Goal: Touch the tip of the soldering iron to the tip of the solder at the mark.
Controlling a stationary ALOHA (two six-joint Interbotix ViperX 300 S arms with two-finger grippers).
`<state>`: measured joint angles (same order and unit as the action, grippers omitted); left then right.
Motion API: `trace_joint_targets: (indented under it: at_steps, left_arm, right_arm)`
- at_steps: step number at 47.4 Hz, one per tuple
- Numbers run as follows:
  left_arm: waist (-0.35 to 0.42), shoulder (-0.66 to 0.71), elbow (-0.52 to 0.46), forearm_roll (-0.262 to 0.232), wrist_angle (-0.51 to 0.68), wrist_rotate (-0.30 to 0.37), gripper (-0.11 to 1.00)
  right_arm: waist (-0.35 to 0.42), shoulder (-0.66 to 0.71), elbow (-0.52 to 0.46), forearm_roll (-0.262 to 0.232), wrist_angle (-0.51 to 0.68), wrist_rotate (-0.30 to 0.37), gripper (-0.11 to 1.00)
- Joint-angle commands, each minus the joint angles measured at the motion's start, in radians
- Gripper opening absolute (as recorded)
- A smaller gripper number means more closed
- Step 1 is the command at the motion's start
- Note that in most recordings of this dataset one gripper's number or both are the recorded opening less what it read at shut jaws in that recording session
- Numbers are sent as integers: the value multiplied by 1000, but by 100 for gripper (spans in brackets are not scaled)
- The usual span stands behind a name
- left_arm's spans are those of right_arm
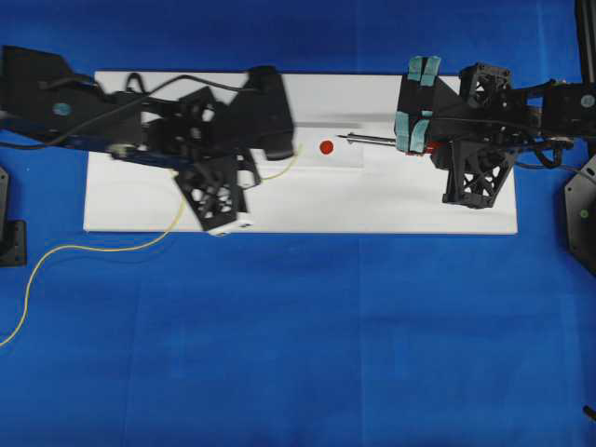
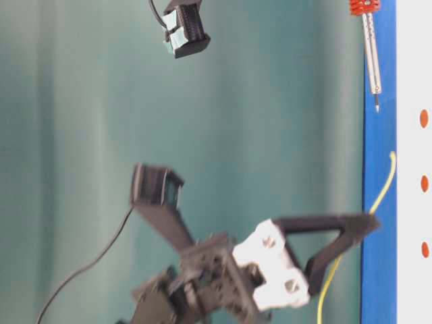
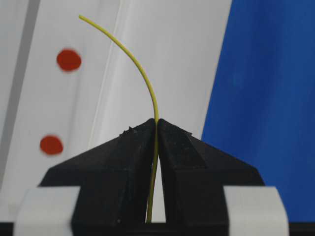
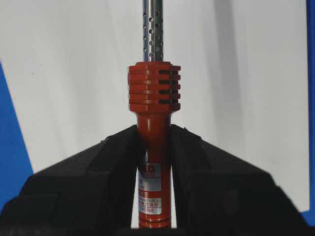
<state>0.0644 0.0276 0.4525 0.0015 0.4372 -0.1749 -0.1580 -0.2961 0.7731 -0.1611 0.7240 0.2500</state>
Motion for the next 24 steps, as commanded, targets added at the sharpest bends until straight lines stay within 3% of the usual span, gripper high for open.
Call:
trace_joint_targets:
  at_steps: [1,24]
  left_arm:
    - [-3,14,-49,0,-23,2,2]
    - [0,86,-55,0,-58,-3,2]
  right_arm:
    - [0,-12,-6,-3,-5,2,6]
    - [0,2,-2,-3,-18,2,6]
